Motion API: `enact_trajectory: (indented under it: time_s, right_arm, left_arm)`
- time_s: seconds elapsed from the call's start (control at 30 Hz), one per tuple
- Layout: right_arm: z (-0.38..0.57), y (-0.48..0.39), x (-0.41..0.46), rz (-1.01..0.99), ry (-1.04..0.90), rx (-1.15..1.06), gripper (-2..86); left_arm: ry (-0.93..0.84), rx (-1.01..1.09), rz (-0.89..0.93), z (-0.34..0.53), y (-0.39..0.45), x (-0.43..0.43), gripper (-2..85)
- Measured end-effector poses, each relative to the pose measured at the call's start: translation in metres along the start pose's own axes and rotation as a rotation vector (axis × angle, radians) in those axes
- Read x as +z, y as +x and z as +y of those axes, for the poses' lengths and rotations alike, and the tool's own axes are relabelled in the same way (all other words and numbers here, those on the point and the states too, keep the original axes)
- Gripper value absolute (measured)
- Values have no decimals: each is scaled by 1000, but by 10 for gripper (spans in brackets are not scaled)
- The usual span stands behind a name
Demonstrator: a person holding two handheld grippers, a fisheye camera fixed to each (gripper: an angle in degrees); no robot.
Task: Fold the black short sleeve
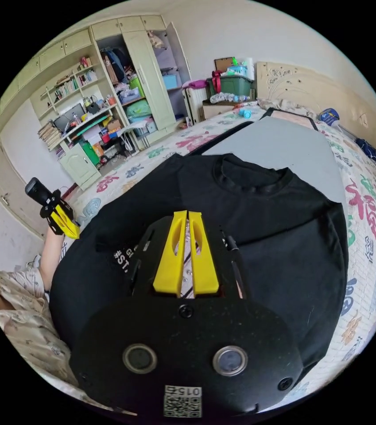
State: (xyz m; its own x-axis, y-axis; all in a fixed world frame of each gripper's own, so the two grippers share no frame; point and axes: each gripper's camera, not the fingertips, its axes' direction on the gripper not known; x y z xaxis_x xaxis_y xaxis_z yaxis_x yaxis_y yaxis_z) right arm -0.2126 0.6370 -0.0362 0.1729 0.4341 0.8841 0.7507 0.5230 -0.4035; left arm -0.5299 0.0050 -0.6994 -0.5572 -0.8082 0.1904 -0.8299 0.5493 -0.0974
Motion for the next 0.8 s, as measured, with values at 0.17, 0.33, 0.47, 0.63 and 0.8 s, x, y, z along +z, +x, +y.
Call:
enact_trajectory:
  time_s: [0.17, 0.33, 0.47, 0.63, 0.8]
  right_arm:
    - [9, 4, -24, 35, 4, 0, 28]
    - [21, -69, -72, 62, 126, -223, 89]
    - [30, -183, -68, -276, -18, -545, 119]
    - [42, -268, -25, -157, -174, -676, 112]
    - [35, -291, -14, -24, -233, -651, 29]
  left_arm:
    - [-26, -137, -168, -6, -28, -26, 63]
    - [-130, -194, -292, -17, -40, -31, 82]
    - [-168, -232, -337, -28, -53, -33, 56]
    - [-209, -221, -336, -38, -58, -33, 45]
    - [-235, -256, -351, -42, -73, -38, 31]
